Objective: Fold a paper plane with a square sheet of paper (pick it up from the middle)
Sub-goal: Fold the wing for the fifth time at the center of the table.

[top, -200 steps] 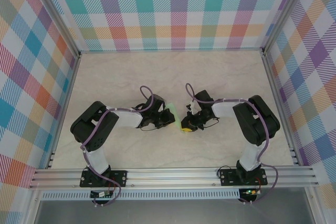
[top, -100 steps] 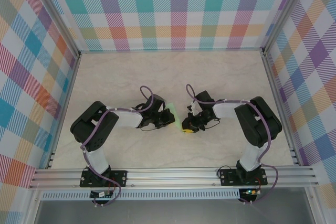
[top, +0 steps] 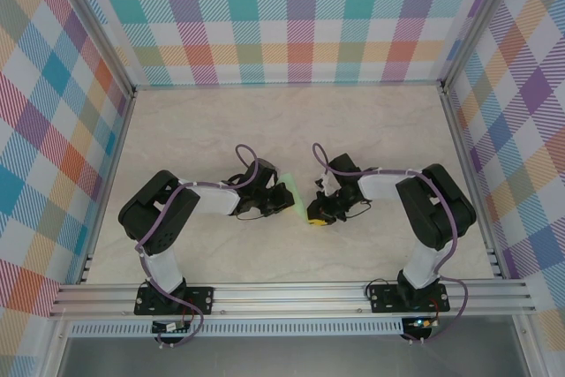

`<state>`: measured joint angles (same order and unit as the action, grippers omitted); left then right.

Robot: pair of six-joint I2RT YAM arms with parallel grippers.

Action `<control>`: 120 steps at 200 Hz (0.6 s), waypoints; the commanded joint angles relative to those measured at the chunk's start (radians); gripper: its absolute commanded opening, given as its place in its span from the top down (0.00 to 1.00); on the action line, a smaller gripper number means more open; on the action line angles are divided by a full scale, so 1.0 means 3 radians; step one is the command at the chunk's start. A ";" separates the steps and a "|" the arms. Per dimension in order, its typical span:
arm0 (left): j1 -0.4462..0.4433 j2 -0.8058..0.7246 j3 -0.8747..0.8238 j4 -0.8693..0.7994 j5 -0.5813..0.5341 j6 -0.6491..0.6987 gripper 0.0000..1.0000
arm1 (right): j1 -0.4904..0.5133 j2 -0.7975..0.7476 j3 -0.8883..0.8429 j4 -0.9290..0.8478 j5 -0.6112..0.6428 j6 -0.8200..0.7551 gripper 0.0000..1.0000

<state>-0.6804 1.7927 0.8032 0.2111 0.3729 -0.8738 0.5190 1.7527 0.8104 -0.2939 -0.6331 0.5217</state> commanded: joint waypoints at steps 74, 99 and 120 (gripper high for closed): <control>-0.0036 0.0089 0.0026 -0.0198 -0.0139 0.0034 0.91 | 0.0127 -0.0223 0.0053 -0.0469 0.0516 -0.0084 0.85; -0.0033 0.0094 0.0020 -0.0203 -0.0133 0.0041 0.91 | 0.0166 -0.0497 0.0127 -0.0503 0.0693 -0.0093 0.81; -0.0032 0.0103 0.0020 -0.0203 -0.0129 0.0040 0.91 | 0.0192 -0.0494 0.0190 -0.0423 0.0637 -0.0072 0.81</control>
<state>-0.6807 1.7927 0.8032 0.2100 0.3729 -0.8738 0.5659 1.6207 0.8280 -0.4015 -0.4690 0.5091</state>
